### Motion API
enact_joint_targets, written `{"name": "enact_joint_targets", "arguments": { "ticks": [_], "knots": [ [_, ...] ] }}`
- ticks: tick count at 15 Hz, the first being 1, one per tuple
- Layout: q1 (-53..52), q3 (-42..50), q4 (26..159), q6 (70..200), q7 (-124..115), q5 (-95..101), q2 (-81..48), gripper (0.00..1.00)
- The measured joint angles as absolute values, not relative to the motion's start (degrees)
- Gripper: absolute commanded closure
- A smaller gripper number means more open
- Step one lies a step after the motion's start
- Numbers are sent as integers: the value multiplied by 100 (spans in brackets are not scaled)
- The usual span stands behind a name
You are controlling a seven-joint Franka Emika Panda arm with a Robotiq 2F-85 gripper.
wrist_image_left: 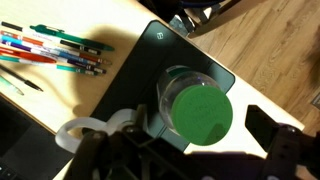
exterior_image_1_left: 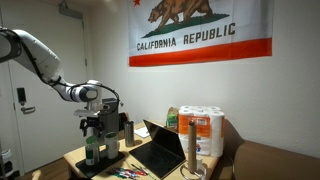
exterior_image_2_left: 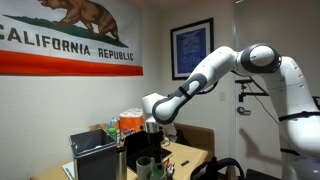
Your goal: Remove the green lid from the jar
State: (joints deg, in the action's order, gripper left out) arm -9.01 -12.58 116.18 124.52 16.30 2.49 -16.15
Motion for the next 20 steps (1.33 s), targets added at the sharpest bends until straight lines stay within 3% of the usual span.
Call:
{"name": "enact_joint_targets", "arguments": {
  "ticks": [20],
  "knots": [
    [-1401,-1207,12088,12647,-166,1294,-1413,0]
  ]
}}
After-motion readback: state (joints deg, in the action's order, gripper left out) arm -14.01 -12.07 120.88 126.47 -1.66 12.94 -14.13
